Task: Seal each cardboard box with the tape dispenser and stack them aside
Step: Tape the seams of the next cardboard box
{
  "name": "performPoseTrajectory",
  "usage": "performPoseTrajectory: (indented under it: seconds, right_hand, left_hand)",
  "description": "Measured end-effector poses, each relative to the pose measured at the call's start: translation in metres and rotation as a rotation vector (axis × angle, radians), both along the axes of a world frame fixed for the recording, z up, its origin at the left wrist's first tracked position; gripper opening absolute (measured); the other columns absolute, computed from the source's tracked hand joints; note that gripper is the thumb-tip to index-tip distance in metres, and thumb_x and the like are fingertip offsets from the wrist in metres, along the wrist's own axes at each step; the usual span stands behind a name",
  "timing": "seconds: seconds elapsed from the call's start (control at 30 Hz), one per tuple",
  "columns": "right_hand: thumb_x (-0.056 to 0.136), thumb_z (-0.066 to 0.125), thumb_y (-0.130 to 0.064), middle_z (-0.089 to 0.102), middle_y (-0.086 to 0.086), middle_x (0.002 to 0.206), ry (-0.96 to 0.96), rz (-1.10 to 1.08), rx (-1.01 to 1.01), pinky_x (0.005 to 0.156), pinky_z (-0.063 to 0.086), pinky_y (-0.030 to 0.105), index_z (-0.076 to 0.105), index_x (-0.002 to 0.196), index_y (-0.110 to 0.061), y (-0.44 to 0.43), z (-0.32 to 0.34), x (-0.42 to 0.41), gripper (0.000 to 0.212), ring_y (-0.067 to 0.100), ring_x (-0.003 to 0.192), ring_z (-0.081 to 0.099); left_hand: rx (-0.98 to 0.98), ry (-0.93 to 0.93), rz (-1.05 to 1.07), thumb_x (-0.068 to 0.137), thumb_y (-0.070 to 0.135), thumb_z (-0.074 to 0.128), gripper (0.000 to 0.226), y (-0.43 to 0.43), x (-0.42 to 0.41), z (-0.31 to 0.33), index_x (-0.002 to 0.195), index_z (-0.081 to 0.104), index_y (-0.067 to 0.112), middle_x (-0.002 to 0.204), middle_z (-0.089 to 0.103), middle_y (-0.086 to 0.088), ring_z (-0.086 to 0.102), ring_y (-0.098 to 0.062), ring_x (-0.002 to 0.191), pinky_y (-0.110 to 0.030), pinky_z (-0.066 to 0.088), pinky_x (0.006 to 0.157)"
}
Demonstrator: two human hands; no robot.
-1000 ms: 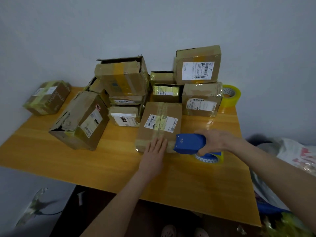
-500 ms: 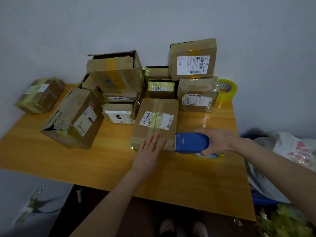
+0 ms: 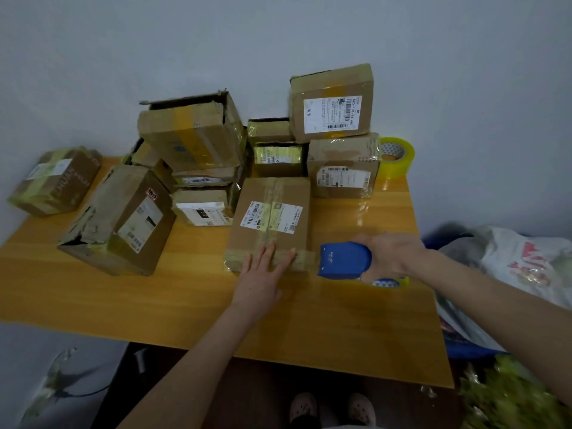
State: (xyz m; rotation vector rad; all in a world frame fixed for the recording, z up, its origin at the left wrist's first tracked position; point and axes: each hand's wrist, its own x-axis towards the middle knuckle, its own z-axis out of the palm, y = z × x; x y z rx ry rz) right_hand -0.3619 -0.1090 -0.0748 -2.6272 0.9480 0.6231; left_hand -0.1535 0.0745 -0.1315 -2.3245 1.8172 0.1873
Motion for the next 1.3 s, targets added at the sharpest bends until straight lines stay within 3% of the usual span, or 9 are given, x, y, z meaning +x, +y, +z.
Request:
performPoseTrajectory:
  seconds: [0.13, 0.3, 0.53, 0.73, 0.9, 1.03, 1.1, 1.2, 1.3]
  right_hand:
    - [0.072, 0.063, -0.061, 0.058, -0.010, 0.095, 0.034, -0.006, 0.000, 0.064, 0.040, 0.030, 0.042, 0.126, -0.039, 0.006, -0.002, 0.015, 0.062, 0.019, 0.088, 0.055]
    - [0.072, 0.064, -0.062, 0.055, -0.009, 0.104, 0.099, -0.009, 0.060, 0.069, 0.043, 0.032, 0.040, 0.133, -0.037, 0.008, 0.001, 0.037, 0.071, 0.021, 0.097, 0.054]
    - [0.068, 0.067, -0.060, 0.052, -0.006, 0.104, 0.230, -0.014, 0.071, 0.077, 0.049, 0.034, 0.043, 0.132, -0.033, 0.005, 0.018, 0.058, 0.073, 0.021, 0.092, 0.051]
    - [0.065, 0.070, -0.056, 0.057, -0.005, 0.096, 0.349, -0.026, -0.006, 0.059, 0.042, 0.028, 0.057, 0.118, -0.024, 0.010, 0.017, 0.049, 0.063, 0.018, 0.084, 0.055]
    - [0.066, 0.075, -0.048, 0.064, 0.002, 0.108, -0.133, -0.460, 0.246, 0.085, 0.054, 0.040, 0.059, 0.115, -0.021, -0.025, 0.026, 0.011, 0.058, 0.024, 0.094, 0.061]
    - [0.073, 0.078, -0.041, 0.060, 0.006, 0.092, -0.536, -0.944, 0.441, 0.062, 0.047, 0.031, 0.058, 0.106, -0.009, -0.022, 0.002, 0.010, 0.050, 0.021, 0.077, 0.058]
    - [0.076, 0.077, -0.043, 0.059, 0.006, 0.087, -0.609, -1.156, 0.596, 0.055, 0.044, 0.030, 0.059, 0.107, -0.006, -0.014, -0.015, 0.015, 0.051, 0.020, 0.070, 0.057]
    - [0.076, 0.077, -0.046, 0.064, 0.011, 0.100, -0.676, -1.334, 0.772, 0.068, 0.052, 0.038, 0.059, 0.110, -0.006, -0.009, -0.038, 0.021, 0.055, 0.027, 0.081, 0.062]
    - [0.077, 0.073, -0.051, 0.062, 0.011, 0.094, -0.668, -1.358, 0.746, 0.069, 0.050, 0.040, 0.057, 0.100, -0.006, -0.010, -0.051, 0.026, 0.053, 0.029, 0.081, 0.061]
  left_hand:
    - [-0.003, -0.014, 0.001, 0.092, 0.029, 0.054, 0.096, 0.000, -0.001, -0.001, 0.136, -0.030, 0.046, 0.157, -0.022, -0.010, -0.020, -0.027, 0.144, -0.045, -0.008, 0.114]
    - [0.009, -0.012, 0.009, 0.092, 0.033, 0.054, 0.097, -0.002, 0.000, -0.003, 0.135, -0.031, 0.047, 0.156, -0.024, -0.009, -0.022, -0.027, 0.143, -0.046, -0.010, 0.113]
    - [0.018, 0.020, 0.016, 0.093, 0.036, 0.053, 0.093, -0.003, -0.002, -0.001, 0.136, -0.028, 0.047, 0.157, -0.022, -0.010, -0.019, -0.029, 0.145, -0.050, -0.004, 0.117]
    - [0.022, 0.030, 0.001, 0.093, 0.035, 0.053, 0.091, 0.000, 0.000, 0.003, 0.140, -0.024, 0.046, 0.158, -0.018, -0.011, -0.014, -0.030, 0.146, -0.049, 0.000, 0.119]
    - [0.010, 0.014, 0.017, 0.092, 0.043, 0.052, 0.090, -0.003, -0.002, -0.001, 0.145, -0.019, 0.043, 0.159, -0.016, -0.010, -0.012, -0.030, 0.146, -0.049, 0.000, 0.118]
    - [-0.021, 0.016, 0.024, 0.091, 0.045, 0.053, 0.093, -0.002, -0.003, -0.006, 0.141, -0.026, 0.043, 0.158, -0.019, -0.011, -0.014, -0.031, 0.146, -0.050, -0.001, 0.118]
    - [-0.030, 0.014, 0.016, 0.091, 0.044, 0.053, 0.095, 0.000, -0.004, -0.007, 0.139, -0.028, 0.043, 0.158, -0.020, -0.011, -0.015, -0.031, 0.145, -0.051, -0.001, 0.118]
    - [-0.027, 0.017, 0.003, 0.091, 0.043, 0.051, 0.094, 0.000, -0.002, -0.008, 0.138, -0.031, 0.043, 0.156, -0.024, -0.011, -0.019, -0.031, 0.145, -0.051, -0.002, 0.118]
    - [-0.026, 0.030, 0.001, 0.091, 0.043, 0.051, 0.093, 0.000, -0.001, -0.010, 0.141, -0.028, 0.041, 0.155, -0.027, -0.010, -0.021, -0.031, 0.144, -0.050, -0.003, 0.118]
